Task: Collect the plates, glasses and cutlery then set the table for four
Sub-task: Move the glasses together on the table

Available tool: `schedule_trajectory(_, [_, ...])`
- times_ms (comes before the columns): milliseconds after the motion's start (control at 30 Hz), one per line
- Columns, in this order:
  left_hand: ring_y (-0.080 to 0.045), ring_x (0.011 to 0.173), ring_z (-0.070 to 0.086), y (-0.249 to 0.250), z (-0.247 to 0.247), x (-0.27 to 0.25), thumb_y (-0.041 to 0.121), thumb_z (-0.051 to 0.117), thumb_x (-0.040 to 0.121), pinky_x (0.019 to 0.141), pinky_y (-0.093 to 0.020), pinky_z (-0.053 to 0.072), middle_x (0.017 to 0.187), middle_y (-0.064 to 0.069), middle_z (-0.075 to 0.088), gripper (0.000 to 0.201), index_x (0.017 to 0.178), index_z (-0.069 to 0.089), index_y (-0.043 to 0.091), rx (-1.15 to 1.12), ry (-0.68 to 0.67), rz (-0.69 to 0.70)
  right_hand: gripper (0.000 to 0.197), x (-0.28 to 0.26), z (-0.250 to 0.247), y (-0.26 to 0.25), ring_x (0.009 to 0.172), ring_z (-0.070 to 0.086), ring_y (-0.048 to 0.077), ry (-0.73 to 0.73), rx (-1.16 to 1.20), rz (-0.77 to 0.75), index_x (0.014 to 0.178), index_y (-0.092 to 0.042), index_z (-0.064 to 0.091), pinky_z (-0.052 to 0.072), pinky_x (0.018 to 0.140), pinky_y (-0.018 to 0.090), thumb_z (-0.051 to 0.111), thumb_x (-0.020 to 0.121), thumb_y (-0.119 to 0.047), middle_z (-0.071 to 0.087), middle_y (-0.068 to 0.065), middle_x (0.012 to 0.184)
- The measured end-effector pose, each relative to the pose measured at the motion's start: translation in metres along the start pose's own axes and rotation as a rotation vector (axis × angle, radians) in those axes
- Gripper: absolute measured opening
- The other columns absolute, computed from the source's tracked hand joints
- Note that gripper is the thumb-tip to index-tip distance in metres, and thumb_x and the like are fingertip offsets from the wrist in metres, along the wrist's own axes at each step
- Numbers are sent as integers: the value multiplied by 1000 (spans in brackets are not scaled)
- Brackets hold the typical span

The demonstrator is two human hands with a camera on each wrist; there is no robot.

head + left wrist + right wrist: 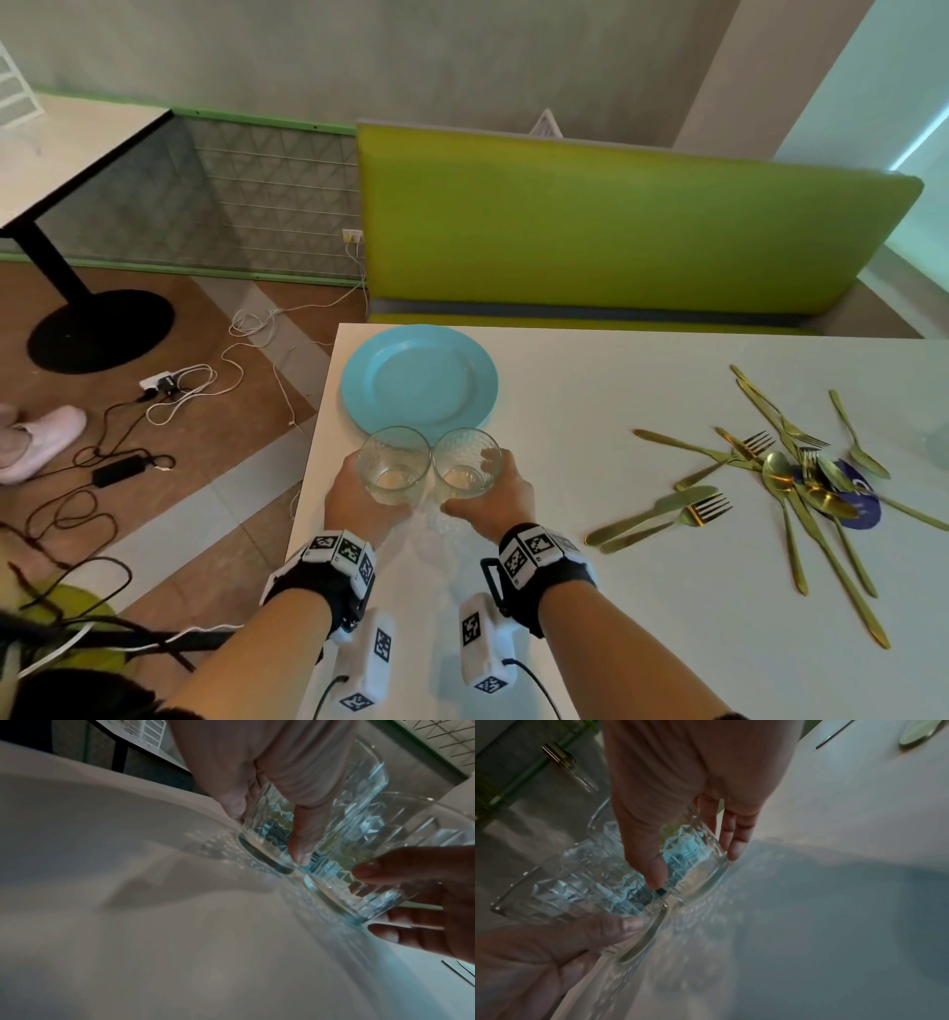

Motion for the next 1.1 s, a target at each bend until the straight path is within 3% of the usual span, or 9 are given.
schedule_trajectory(100, [-22, 98, 65, 0, -1, 1, 18, 80, 54, 83, -25, 48, 99, 3, 68, 61, 112, 59, 24, 16, 5, -42, 81, 4, -1, 0, 114, 57, 21, -3, 2, -4, 131, -22, 42, 47, 93, 26, 84, 62, -27, 60, 2, 123])
schedule_trajectory(267, [-23, 98, 59, 13, -5, -5, 3, 76, 66, 82, -24, 42, 94, 0, 56, 54, 114, 54, 14, 10, 10, -51, 84, 7, -2, -2, 115, 56, 21, -25, 7, -7, 133, -23, 41, 46, 94, 27, 85, 62, -27, 59, 2, 125])
schedule_trajectory(400, [-31, 115, 57, 9, -4, -5, 9, 78, 64, 97, -35, 47, 123, -10, 59, 74, 129, 43, 15, 4, -10, -129, 90, 8, -5, -3, 120, 53, 20, -71, 30, -4, 137, -24, 39, 43, 96, 25, 87, 62, -26, 57, 2, 130])
schedule_trajectory(467, [-32, 118, 55, 9, -3, -3, 12, 81, 63, 98, -35, 44, 127, -11, 57, 78, 131, 42, 13, 15, -16, -137, 87, 8, -8, -3, 121, 53, 19, -93, 38, 0, 139, -23, 39, 41, 95, 22, 85, 65, -23, 57, 2, 131])
schedule_trajectory(567, [-30, 125, 50, 9, -3, 1, 21, 90, 48, 105, -38, 40, 133, -7, 53, 99, 134, 41, 12, -8, -46, -114, 85, 6, -10, -1, 123, 51, 18, -110, 31, 5, 141, -21, 38, 39, 97, 22, 83, 69, -21, 56, 4, 132])
schedule_trajectory(667, [-30, 137, 35, 8, -10, -4, 21, 93, 46, 113, -46, 31, 148, -11, 38, 121, 146, 24, 14, -52, -29, -157, 98, 2, -12, -1, 130, 46, 19, -130, -1, 14, 147, -20, 28, 38, 106, 27, 84, 67, -20, 50, 4, 141])
schedule_trajectory(800, [-26, 147, 15, 11, -21, -19, 20, 90, 56, 118, -41, 19, 158, -11, 12, 130, 151, 2, 12, -102, -26, -226, 109, -6, -21, -1, 135, 42, 20, -154, 2, 47, 151, -15, 16, 37, 111, 32, 85, 67, -17, 38, 6, 149])
schedule_trajectory(900, [-25, 147, 10, 28, -29, -32, 23, 90, 56, 119, -40, 17, 158, -11, 11, 126, 151, 7, 11, -108, 39, -131, 104, -14, -37, -3, 132, 46, 20, -145, -6, 51, 149, -14, 19, 38, 109, 30, 84, 68, -17, 42, 8, 147])
schedule_trajectory(1100, [-31, 145, 5, 107, -26, -63, 40, 86, 57, 117, -43, 5, 157, -13, 6, 118, 149, 18, 13, 8, 224, 261, 91, -37, -95, -3, 132, 45, 19, -68, 1, 64, 146, -13, 25, 36, 108, 27, 80, 73, -19, 47, 8, 143])
Point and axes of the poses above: each hand's wrist, its own x-axis towards the middle knuckle, its own z-axis out of the palm, y = z × x, the point moved 4 cm from there along x, towards the middle knuckle
